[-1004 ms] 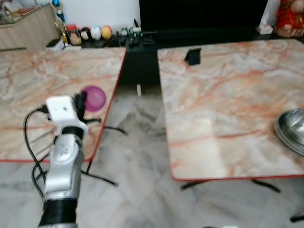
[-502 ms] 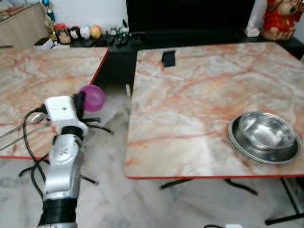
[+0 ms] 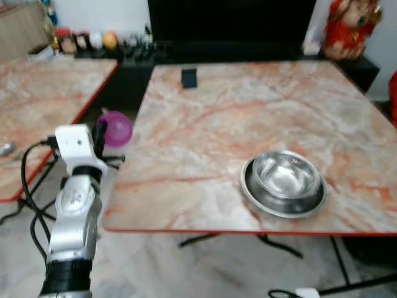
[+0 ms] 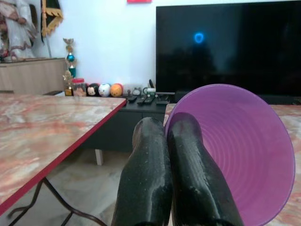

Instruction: Setting the table

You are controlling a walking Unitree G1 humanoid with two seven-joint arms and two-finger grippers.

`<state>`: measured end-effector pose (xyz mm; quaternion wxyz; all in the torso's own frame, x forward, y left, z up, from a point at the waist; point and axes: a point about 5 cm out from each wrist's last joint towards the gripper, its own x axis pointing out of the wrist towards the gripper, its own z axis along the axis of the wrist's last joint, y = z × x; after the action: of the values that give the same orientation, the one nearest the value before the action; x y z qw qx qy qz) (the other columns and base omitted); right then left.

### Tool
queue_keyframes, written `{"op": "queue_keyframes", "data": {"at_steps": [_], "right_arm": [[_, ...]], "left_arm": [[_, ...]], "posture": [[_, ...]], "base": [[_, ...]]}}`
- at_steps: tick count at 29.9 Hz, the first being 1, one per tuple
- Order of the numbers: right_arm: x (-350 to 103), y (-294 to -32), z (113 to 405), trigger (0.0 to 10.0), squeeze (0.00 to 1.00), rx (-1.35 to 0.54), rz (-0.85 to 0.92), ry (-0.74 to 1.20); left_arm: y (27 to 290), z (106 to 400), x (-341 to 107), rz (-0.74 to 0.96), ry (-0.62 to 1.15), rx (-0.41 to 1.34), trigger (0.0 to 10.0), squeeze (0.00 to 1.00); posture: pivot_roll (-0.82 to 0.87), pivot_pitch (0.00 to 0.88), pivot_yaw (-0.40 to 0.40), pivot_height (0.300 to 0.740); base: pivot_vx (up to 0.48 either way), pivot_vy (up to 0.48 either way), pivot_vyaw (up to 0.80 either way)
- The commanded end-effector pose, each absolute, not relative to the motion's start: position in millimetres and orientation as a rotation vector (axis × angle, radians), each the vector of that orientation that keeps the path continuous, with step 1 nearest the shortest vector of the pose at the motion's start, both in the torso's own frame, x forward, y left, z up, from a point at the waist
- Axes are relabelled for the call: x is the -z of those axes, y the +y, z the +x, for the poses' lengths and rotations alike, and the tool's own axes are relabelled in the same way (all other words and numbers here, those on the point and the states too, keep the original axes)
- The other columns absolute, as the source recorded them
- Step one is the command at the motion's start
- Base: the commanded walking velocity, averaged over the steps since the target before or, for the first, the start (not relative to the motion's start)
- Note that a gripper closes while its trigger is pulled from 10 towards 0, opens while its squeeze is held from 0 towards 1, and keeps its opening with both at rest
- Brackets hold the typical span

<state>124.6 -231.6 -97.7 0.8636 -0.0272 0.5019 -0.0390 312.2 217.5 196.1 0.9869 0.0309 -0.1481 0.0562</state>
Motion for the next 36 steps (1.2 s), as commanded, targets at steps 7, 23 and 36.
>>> {"op": "queue_keyframes", "data": {"at_steps": [7, 23, 36], "right_arm": [[100.6, -223.4, 121.2, 10.0, 0.00, 0.069, -0.037, 1.063], [100.7, -223.5, 120.7, 10.0, 0.00, 0.066, -0.040, 1.064], [101.3, -222.0, 119.5, 10.0, 0.00, 0.055, -0.043, 1.067]], "left_arm": [[221.5, 311.1, -193.0, 0.120, -0.266, -0.072, 10.0, 0.00], [222.2, 312.9, -188.7, 0.078, -0.214, 0.009, 10.0, 0.00], [232.4, 330.1, -201.4, -0.010, -0.198, -0.007, 10.0, 0.00]], "posture": [[-0.04, 0.000, 0.019, 0.732], [-0.04, 0.000, 0.015, 0.732], [-0.05, 0.000, 0.025, 0.732]], "base": [[0.000, -0.422, 0.00], [0.000, -0.199, 0.00], [0.000, 0.000, 0.00]]}}
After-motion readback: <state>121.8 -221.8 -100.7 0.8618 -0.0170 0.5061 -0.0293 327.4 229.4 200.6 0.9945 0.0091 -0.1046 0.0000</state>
